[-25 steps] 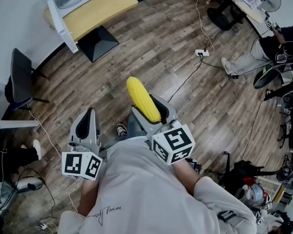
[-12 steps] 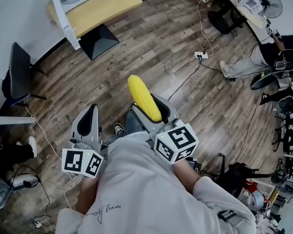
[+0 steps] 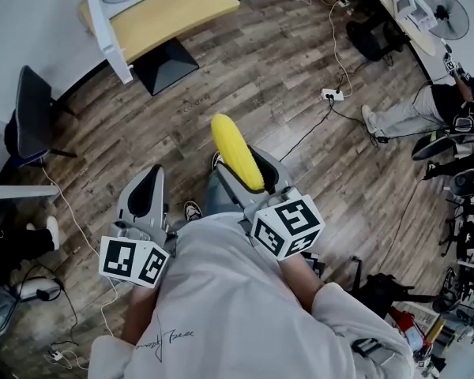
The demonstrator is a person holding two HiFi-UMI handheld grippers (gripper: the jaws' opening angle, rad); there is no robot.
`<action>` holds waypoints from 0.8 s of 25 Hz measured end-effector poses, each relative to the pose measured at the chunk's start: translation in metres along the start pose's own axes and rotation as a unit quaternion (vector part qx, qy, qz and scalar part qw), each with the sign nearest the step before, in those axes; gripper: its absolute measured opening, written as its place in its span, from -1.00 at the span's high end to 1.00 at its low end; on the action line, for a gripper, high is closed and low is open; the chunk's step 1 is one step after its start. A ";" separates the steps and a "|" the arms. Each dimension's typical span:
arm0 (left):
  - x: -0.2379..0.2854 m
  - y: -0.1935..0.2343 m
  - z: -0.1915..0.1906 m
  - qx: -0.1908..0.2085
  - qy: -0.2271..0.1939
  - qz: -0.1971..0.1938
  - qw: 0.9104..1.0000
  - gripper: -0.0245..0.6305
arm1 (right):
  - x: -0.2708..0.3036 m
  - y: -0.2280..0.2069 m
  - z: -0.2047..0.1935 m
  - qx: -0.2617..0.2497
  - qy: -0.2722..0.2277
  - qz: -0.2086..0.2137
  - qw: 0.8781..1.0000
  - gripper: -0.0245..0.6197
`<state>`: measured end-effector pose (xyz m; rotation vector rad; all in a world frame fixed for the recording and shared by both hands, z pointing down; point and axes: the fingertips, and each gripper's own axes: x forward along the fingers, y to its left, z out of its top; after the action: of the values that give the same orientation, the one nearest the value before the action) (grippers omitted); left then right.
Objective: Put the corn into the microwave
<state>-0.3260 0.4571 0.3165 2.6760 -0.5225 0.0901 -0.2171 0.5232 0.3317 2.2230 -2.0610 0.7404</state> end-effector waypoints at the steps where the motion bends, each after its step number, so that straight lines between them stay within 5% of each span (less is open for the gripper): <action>1: 0.007 0.000 0.002 -0.002 0.000 0.000 1.000 0.96 | 0.003 -0.005 0.003 0.000 0.000 0.002 1.000 0.10; 20: 0.154 0.033 0.018 -0.017 0.024 0.035 0.999 0.96 | 0.098 -0.108 0.053 0.013 0.041 0.051 0.998 0.10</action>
<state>-0.1954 0.3683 0.3340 2.6159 -0.5963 0.1621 -0.0963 0.4281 0.3513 2.0764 -2.1513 0.8549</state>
